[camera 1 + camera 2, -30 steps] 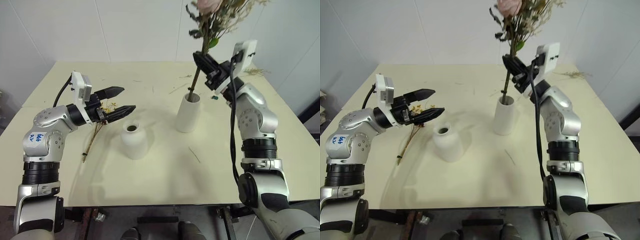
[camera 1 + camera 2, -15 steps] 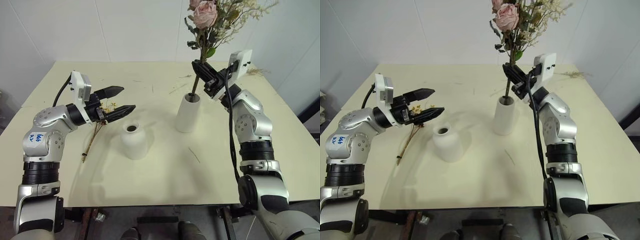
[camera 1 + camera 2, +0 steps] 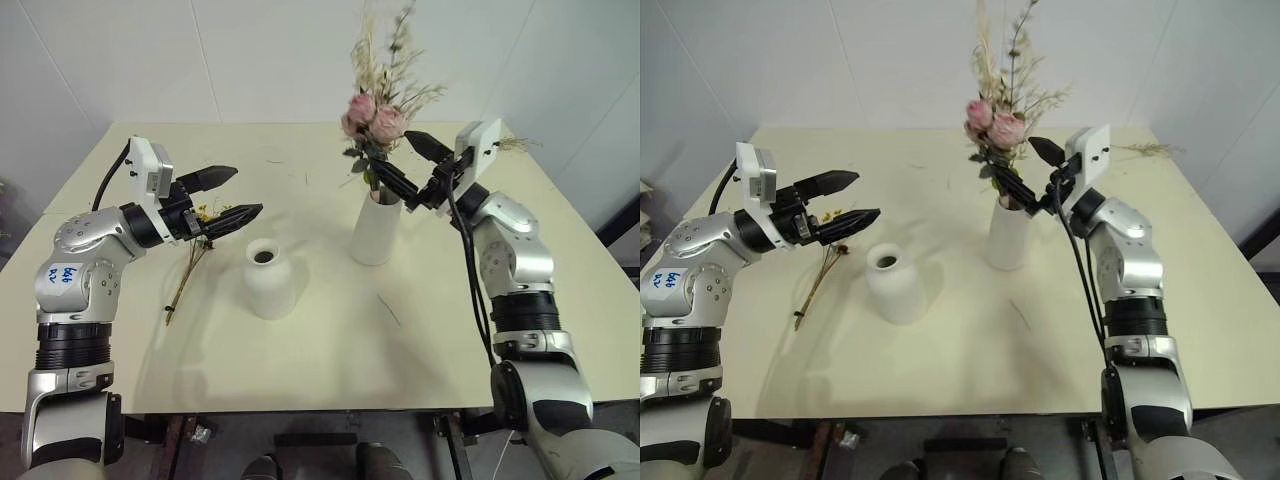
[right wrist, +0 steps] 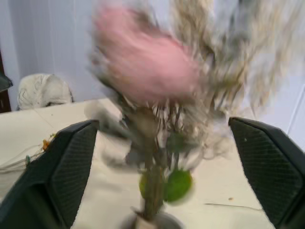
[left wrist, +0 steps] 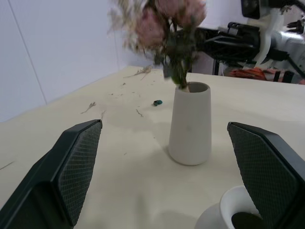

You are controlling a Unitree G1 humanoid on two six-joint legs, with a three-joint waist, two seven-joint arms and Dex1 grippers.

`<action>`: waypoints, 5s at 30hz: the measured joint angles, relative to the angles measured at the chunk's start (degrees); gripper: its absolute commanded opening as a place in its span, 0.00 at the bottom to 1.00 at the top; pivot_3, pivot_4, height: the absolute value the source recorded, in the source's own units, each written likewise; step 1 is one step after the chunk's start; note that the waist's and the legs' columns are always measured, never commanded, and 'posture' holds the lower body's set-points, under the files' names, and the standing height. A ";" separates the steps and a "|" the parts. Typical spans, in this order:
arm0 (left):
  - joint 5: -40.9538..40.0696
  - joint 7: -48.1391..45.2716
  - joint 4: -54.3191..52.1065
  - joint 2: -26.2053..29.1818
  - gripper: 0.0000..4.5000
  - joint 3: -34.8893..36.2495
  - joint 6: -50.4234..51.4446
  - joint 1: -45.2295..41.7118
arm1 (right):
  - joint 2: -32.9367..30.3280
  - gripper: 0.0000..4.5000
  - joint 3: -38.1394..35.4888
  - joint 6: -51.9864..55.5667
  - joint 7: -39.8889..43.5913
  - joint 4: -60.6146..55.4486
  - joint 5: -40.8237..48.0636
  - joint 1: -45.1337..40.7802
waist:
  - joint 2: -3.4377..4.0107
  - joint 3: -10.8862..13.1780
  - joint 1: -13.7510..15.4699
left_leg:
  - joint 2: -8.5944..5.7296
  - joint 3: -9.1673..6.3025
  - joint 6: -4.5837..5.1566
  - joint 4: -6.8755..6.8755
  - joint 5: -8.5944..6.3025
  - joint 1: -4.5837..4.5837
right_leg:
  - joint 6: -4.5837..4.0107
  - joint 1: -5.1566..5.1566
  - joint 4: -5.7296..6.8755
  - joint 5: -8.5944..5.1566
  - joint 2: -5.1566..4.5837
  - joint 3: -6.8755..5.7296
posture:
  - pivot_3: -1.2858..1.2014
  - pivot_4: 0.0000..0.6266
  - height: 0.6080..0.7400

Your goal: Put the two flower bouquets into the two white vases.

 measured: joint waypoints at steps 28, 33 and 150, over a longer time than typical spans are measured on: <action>14.87 13.77 -1.67 14.63 1.00 -14.15 41.27 4.43 | -28.25 0.99 -3.08 25.18 26.98 -32.67 20.36 19.92 | -0.03 0.02 0.31 | -0.01 -0.02 0.07 0.09 -0.05 0.05 | -0.04 0.08 -0.11 -0.12 0.00 -0.01 | 0.52 0.24 1.00; 15.08 15.33 -0.12 11.80 1.00 -14.52 41.49 4.36 | -27.00 0.99 -3.51 26.30 26.09 -36.78 23.59 21.79 | -0.10 -0.01 0.77 | -0.01 -0.05 0.07 0.10 -0.05 0.04 | -0.04 0.09 -0.12 -0.13 0.00 -0.02 | 0.52 0.24 1.00; -8.93 -14.80 1.69 3.39 1.00 4.59 0.63 12.15 | -16.07 1.00 -6.52 9.84 15.01 -31.88 19.40 33.07 | -0.25 -0.04 1.04 | 0.01 -0.01 0.00 0.12 -0.03 0.32 | -0.13 0.33 -0.19 -0.11 0.00 -0.04 | 0.52 0.24 1.00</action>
